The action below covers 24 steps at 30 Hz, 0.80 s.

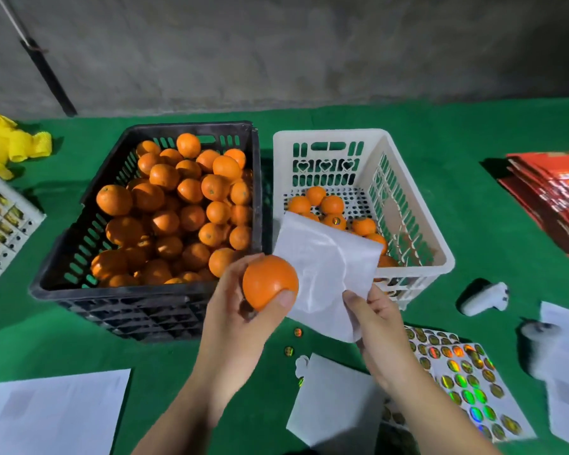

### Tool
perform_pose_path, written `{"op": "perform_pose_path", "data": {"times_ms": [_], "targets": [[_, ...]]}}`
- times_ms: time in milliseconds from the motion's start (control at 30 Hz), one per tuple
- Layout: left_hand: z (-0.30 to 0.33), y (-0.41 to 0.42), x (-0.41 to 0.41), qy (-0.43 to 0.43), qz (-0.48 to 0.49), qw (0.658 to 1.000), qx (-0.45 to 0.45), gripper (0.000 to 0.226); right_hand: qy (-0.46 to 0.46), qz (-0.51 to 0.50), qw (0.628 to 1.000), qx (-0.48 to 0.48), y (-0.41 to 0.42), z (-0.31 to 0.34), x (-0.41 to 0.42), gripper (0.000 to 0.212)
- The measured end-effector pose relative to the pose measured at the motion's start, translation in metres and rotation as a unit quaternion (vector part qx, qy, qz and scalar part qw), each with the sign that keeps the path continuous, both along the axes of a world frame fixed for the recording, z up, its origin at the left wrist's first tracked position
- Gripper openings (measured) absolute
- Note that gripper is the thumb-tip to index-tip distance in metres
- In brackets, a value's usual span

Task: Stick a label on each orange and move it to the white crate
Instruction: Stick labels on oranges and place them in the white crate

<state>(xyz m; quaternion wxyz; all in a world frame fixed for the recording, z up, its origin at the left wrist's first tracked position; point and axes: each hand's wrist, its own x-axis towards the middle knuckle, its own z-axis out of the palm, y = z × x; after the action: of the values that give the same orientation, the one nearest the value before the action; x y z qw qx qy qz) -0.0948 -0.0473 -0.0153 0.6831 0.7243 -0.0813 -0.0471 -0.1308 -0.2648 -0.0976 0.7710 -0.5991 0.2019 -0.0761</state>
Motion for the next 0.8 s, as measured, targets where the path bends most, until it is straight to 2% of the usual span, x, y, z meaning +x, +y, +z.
{"op": "perform_pose_path", "data": {"times_ms": [67, 200, 233, 300, 333, 433, 500, 567, 700, 800], "targets": [[-0.017, 0.001, -0.017, 0.009, -0.045, 0.998, 0.045, 0.062, 0.037, 0.006, 0.999, 0.006, -0.011, -0.019, -0.037, 0.029], [-0.051, 0.001, -0.035, 0.079, -0.11, 0.99, 0.046, 0.062, 0.125, -0.032, 0.992, -0.013, -0.05, -0.045, -0.106, 0.016], [-0.058, -0.001, -0.037, 0.094, -0.118, 0.988, 0.045, 0.062, 0.148, -0.058, 0.987, -0.038, -0.062, -0.048, -0.122, 0.022], [-0.07, 0.0, -0.039, 0.117, -0.124, 0.984, 0.046, 0.059, 0.199, -0.075, 0.973, -0.089, -0.083, -0.054, -0.144, 0.052], [-0.076, -0.002, -0.04, 0.124, -0.133, 0.982, 0.048, 0.058, 0.215, -0.072, 0.968, -0.11, -0.092, -0.055, -0.155, 0.056], [-0.091, -0.004, -0.039, 0.142, -0.137, 0.979, 0.06, 0.06, 0.246, 0.042, 0.958, -0.141, -0.09, -0.057, -0.165, 0.052], [-0.1, -0.002, -0.038, 0.16, -0.145, 0.974, 0.066, 0.067, 0.246, 0.135, 0.948, -0.148, -0.066, -0.059, -0.154, 0.031], [-0.114, 0.001, -0.038, 0.18, -0.178, 0.965, 0.075, 0.068, 0.257, 0.182, 0.92, -0.234, -0.039, -0.068, -0.138, 0.026], [-0.148, 0.004, -0.045, 0.21, -0.264, 0.931, 0.137, 0.083, 0.301, 0.22, 0.832, -0.412, -0.017, -0.083, -0.124, 0.028], [-0.17, 0.004, -0.05, 0.177, -0.358, 0.886, 0.235, 0.078, 0.277, 0.141, 0.813, -0.492, -0.04, -0.089, -0.124, 0.027]]}}
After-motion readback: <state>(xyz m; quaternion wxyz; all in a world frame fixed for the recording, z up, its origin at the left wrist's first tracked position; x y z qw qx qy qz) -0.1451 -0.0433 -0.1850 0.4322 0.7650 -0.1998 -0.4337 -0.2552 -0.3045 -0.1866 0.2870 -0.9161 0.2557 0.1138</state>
